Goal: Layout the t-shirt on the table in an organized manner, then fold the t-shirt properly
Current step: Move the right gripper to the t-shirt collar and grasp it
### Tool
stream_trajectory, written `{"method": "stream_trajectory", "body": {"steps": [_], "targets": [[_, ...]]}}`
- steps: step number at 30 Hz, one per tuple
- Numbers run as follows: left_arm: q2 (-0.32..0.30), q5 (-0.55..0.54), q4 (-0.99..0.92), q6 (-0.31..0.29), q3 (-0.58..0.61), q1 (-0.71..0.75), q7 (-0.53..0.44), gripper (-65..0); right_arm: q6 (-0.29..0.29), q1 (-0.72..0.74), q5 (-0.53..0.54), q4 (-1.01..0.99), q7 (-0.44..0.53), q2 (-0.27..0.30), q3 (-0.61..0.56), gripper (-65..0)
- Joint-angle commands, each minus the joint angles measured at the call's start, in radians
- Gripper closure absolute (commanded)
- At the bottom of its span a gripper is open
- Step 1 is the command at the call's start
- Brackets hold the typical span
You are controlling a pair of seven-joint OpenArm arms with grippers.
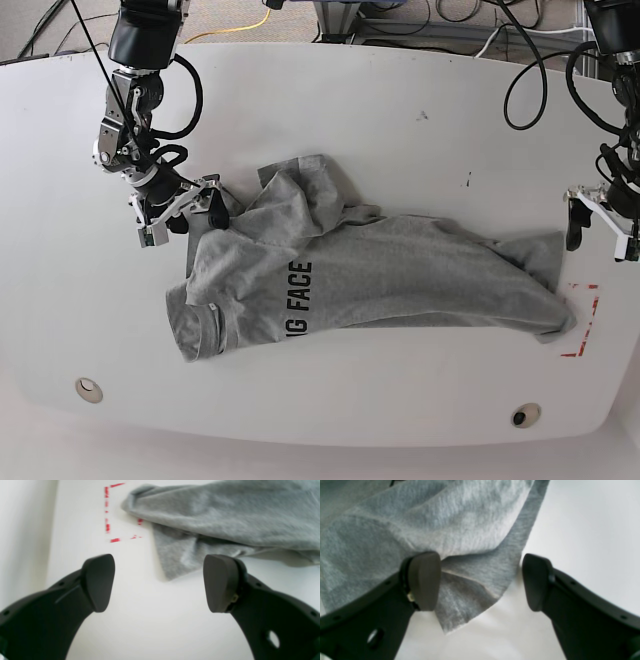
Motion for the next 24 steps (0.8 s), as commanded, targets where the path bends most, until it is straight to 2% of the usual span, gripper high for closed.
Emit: {"method": "stream_trajectory", "body": {"steps": [1,7,14,24], "targets": [[-0.018,-0.007,0.013,0.003,-0.01,-0.013,-0.027,-52.5,0.007,-0.005,0.016,0.012,0.0,0.009,0.002,-46.8],[-0.018,-0.005,0.013,0.003,-0.013,-0.011,-0.027,-52.5,0.01,-0.017,0.018,0.014,0.0,0.007,0.003,-41.9],[-0.018,-0.005,0.012,0.001,-0.013,-0.011,-0.027,-52.5,0.075,-0.051,0.018,0.015,0.0,0.009,0.007,-39.0],[-0.018,-0.005,0.012,0.001,-0.012,-0.014,-0.027,-52.5,0.088,-0.072,0.015,0.011,0.0,0.007,0.007,-24.6]]}}
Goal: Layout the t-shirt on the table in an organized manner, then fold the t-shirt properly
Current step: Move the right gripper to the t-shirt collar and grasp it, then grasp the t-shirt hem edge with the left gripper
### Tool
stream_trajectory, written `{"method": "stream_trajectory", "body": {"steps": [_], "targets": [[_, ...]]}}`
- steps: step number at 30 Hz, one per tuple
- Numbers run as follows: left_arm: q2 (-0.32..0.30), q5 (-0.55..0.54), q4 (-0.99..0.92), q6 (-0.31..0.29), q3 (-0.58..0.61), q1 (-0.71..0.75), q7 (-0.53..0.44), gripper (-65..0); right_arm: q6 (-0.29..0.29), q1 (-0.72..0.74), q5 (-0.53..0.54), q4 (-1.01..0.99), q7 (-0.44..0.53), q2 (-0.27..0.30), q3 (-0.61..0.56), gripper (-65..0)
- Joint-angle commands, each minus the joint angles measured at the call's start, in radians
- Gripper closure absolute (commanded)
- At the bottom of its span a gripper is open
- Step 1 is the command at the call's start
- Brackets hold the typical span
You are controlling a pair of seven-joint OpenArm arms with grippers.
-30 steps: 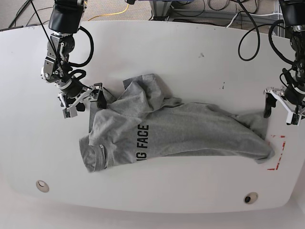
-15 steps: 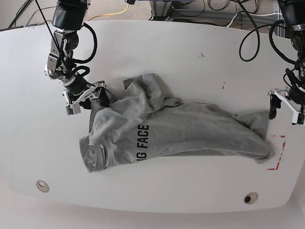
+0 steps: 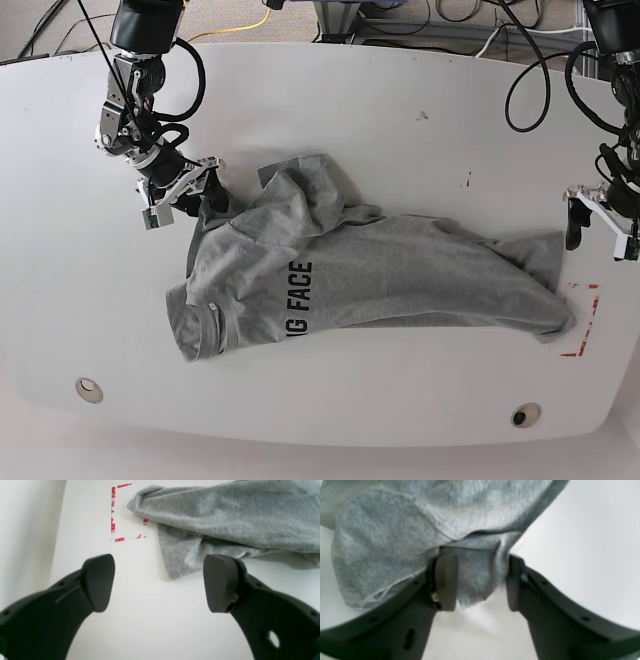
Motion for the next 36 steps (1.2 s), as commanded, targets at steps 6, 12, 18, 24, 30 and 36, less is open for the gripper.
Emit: {"method": "stream_trajectory", "body": {"steps": [6,12,18,24,30,36], "targets": [[-0.023,-0.009,0.013,0.001,-0.01,-0.014,-0.027,-52.5,0.001,0.0,-0.017,0.003,-0.028,0.01,0.0,-21.9],[-0.024,-0.009,0.0,0.001,-0.01,-0.014,-0.027,-52.5,0.001,0.003,-0.018,0.003,-0.028,0.01,-0.001,-17.0],[-0.026,-0.013,-0.062,0.001,-0.012,-0.034,-0.027,-52.5,-0.002,0.008,-0.02,0.003,-0.03,0.01,-0.003,0.0],[-0.026,-0.013,-0.126,0.001,-0.008,-0.083,-0.027,-52.5,-0.004,0.011,-0.021,0.004,-0.03,0.013,-0.003,0.0],[-0.024,-0.013,-0.258,-0.001,-0.004,-0.157,-0.027,-52.8,-0.004,0.011,-0.021,0.004,-0.03,0.016,-0.001,0.0],[-0.024,-0.015,-0.413,-0.024,0.03,-0.261,-0.027,-52.9,-0.004,0.011,-0.021,0.006,-0.03,0.017,0.0,0.0]]}}
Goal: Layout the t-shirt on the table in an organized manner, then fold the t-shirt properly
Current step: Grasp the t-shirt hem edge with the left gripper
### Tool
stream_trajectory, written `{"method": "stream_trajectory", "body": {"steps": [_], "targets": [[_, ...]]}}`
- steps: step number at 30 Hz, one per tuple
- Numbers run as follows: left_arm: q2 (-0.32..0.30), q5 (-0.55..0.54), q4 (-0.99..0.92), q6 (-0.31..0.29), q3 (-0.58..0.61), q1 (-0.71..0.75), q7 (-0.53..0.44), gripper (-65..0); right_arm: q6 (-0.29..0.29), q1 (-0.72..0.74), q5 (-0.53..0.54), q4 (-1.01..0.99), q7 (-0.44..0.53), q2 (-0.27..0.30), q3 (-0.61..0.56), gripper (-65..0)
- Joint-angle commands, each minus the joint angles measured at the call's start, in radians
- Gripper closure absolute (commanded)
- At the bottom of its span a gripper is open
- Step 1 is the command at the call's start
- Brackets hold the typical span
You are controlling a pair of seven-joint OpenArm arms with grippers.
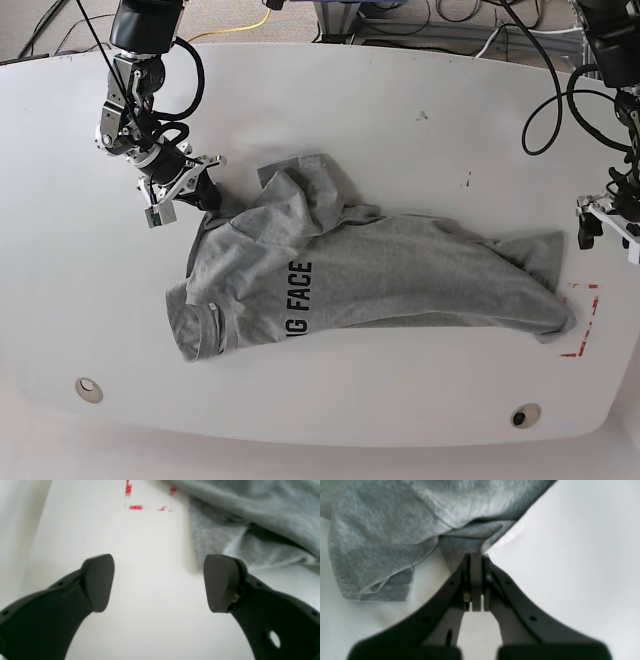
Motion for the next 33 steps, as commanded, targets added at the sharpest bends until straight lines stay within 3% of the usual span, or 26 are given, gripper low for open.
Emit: {"method": "stream_trajectory", "body": {"steps": [1,5,33], "targets": [[-0.024,-0.018,-0.055,-0.041,0.038,-0.072,-0.027,-52.9,-0.003,0.006,-0.011,0.011,-0.011,0.012,0.003,0.0],[-0.024,-0.012,-0.144,-0.092,0.098,-0.13,-0.031,-52.9,-0.003,0.007,-0.011,0.012,-0.011,0.01,0.003,0.0],[0.06,-0.01,-0.342,-0.091,0.262,-0.181,-0.034,-52.6,-0.003,0.038,-0.01,0.029,-0.011,0.012,0.005,0.0]]}}
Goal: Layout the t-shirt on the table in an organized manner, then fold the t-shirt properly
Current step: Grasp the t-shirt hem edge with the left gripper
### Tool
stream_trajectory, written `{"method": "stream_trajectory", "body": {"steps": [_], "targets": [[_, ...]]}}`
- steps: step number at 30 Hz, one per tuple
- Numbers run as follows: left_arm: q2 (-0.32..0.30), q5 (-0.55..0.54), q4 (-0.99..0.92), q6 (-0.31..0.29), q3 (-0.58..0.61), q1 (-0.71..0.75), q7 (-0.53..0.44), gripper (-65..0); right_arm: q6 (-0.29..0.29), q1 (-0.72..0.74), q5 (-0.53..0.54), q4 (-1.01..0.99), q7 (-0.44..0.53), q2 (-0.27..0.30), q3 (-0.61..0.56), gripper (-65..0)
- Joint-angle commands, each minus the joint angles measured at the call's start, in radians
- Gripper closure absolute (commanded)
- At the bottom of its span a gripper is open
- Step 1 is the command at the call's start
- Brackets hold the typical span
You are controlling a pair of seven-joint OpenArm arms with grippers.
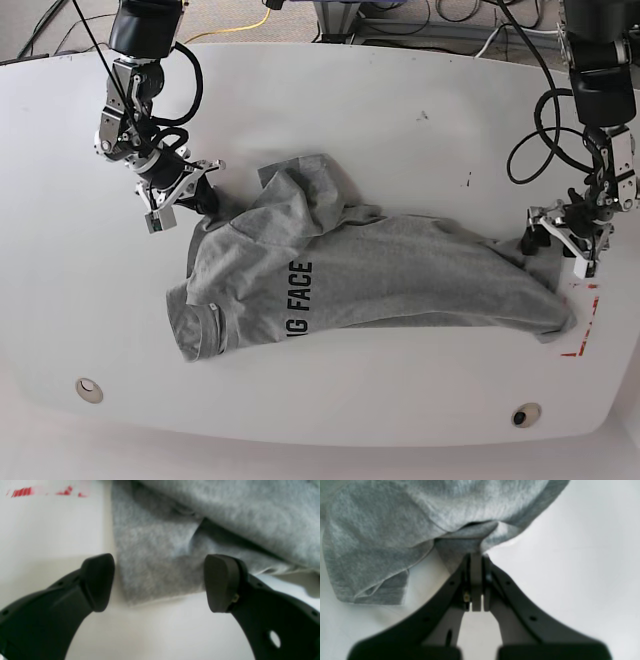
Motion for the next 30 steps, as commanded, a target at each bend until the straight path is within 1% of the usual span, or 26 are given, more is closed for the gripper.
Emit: {"method": "stream_trajectory", "body": {"steps": [1,4,6,9,10,12,16,17,18,21,24,27,30], "targets": [[-0.003,0.006,-0.016,-0.009,0.029,-0.001,0.051,-52.5,-0.003,0.015,0.007,0.022,0.01,0.012,0.004,0.0],[-0.003,0.006,-0.016,-0.009,0.064,0.002,0.051,-51.4,-0.003,0.017,0.007,0.022,0.01,0.012,0.004,0.0],[-0.003,0.006,-0.017,-0.009,0.081,0.002,0.051,-47.5,-0.003,0.017,0.007,0.022,0.01,0.012,0.004,0.0],[-0.003,0.006,-0.019,-0.009,0.102,0.004,0.051,-34.9,-0.003,0.026,0.007,0.022,0.01,0.012,0.004,0.0],[-0.003,0.006,-0.019,-0.009,0.105,0.004,0.051,-31.5,-0.003,0.028,0.007,0.022,0.01,0.012,0.004,0.0],[-0.003,0.006,-0.02,-0.009,0.11,0.004,0.051,-21.5,-0.003,0.029,0.007,0.022,0.01,0.018,0.006,0.0],[-0.005,0.006,-0.02,-0.009,0.111,0.005,0.053,-7.2,-0.003,0.031,0.016,0.024,0.008,0.036,0.006,0.0],[-0.005,0.006,-0.02,-0.009,0.111,0.007,0.053,-2.8,-0.003,0.031,0.016,0.028,0.008,0.039,0.006,0.0],[-0.005,0.006,-0.02,-0.009,0.111,0.008,0.053,0.0,-0.003,0.031,0.016,0.033,0.008,0.039,0.006,0.0],[-0.006,0.006,-0.01,-0.012,0.111,0.021,0.056,0.0,-0.003,0.029,0.015,0.059,0.007,0.041,0.006,0.0],[-0.008,0.001,0.042,-0.013,0.108,0.027,0.059,0.0,-0.003,0.022,0.009,0.117,-0.009,0.041,0.006,0.0],[-0.025,0.0,0.148,-0.013,0.095,0.056,0.119,0.0,-0.003,0.002,0.009,0.195,-0.064,0.041,0.032,0.0],[-0.048,-0.003,0.283,-0.015,0.036,0.107,0.2,0.0,-0.003,-0.008,0.009,0.278,-0.13,0.035,0.092,0.0]]}}
